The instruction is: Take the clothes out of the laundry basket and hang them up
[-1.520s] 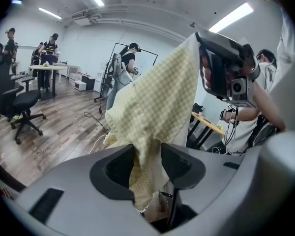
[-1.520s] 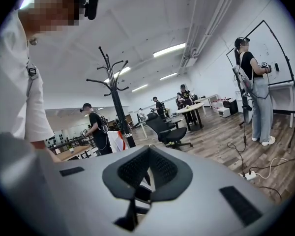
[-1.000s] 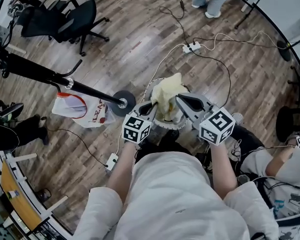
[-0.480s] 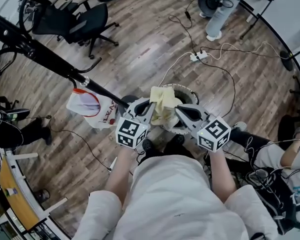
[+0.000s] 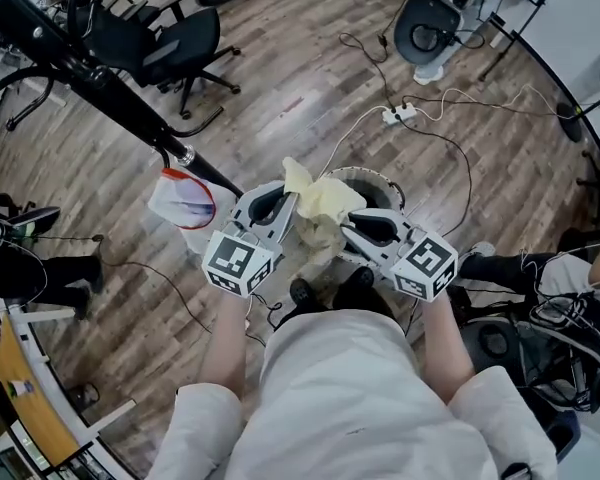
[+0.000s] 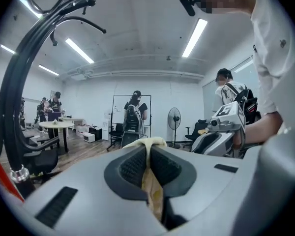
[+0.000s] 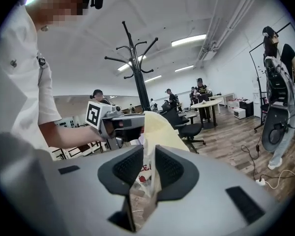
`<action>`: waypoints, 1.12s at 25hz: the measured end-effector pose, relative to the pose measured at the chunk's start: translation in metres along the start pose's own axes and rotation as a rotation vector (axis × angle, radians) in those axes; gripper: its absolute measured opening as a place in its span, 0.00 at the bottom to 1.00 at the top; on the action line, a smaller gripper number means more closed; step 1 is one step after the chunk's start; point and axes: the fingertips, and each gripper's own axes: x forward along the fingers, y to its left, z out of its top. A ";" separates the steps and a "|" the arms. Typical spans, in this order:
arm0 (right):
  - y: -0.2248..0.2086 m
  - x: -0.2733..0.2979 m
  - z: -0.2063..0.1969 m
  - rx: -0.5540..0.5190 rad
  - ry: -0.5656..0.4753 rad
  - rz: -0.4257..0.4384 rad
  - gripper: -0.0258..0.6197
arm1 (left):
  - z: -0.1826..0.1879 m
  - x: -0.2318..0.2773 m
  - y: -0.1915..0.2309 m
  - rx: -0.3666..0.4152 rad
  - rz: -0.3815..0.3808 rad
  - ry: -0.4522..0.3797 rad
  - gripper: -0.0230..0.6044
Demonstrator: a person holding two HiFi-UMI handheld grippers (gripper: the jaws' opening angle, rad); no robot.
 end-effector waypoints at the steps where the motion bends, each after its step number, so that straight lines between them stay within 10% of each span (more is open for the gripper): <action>1: 0.000 0.000 0.004 0.002 -0.012 0.001 0.17 | 0.005 -0.005 0.004 0.004 -0.006 -0.015 0.08; 6: 0.001 -0.004 0.036 0.028 -0.141 -0.013 0.17 | 0.013 -0.030 0.018 0.053 -0.032 -0.028 0.08; 15: 0.005 0.043 0.054 -0.131 -0.034 -0.030 0.23 | 0.037 -0.072 0.010 0.094 -0.174 -0.083 0.08; 28: 0.076 0.124 0.039 -0.239 0.096 0.232 0.50 | 0.069 -0.127 0.002 0.149 -0.268 -0.071 0.09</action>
